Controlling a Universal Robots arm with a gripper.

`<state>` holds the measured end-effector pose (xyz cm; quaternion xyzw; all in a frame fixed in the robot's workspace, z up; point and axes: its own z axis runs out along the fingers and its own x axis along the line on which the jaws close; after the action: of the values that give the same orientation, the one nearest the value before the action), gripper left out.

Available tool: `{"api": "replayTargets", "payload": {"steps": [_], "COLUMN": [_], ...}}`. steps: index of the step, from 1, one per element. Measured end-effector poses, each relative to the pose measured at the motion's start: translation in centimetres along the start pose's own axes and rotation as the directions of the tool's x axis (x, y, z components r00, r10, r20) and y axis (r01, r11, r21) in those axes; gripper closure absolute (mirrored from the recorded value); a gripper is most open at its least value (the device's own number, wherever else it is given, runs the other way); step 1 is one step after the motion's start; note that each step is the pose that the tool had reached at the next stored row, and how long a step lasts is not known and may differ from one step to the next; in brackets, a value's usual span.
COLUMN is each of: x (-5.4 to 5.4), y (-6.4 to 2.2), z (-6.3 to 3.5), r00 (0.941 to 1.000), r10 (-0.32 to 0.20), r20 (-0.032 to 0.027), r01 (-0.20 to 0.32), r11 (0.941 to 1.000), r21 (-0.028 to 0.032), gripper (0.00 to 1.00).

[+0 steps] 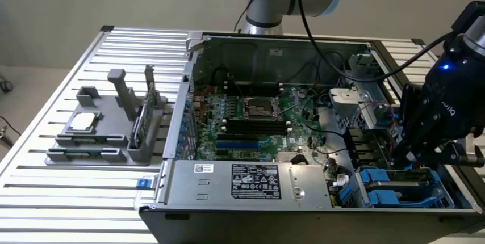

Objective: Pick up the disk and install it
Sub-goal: 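Insert the second disk wire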

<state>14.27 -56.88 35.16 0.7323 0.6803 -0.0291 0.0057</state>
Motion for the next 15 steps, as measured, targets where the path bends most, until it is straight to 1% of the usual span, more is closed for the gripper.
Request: {"api": "replayTargets", "payload": {"steps": [2, 3, 9, 15], "x": [-0.04, -0.07, -0.42, -0.73], "y": [0.01, 0.01, 0.05, 0.08], "z": [0.08, 0.11, 0.29, 0.56], "r00": [1.0, 1.0, 0.9998, 0.9995], "r10": [-0.002, -0.004, -0.014, -0.026], "r20": [-0.0011, -0.0026, -0.017, -0.0209], "r01": [0.002, 0.004, 0.014, 0.025], "r11": [1.0, 1.0, 0.9998, 0.9995], "r21": [-0.0017, -0.0032, -0.0145, -0.0174], "gripper": [0.84, 0.84, 0.84, 0.84]}}
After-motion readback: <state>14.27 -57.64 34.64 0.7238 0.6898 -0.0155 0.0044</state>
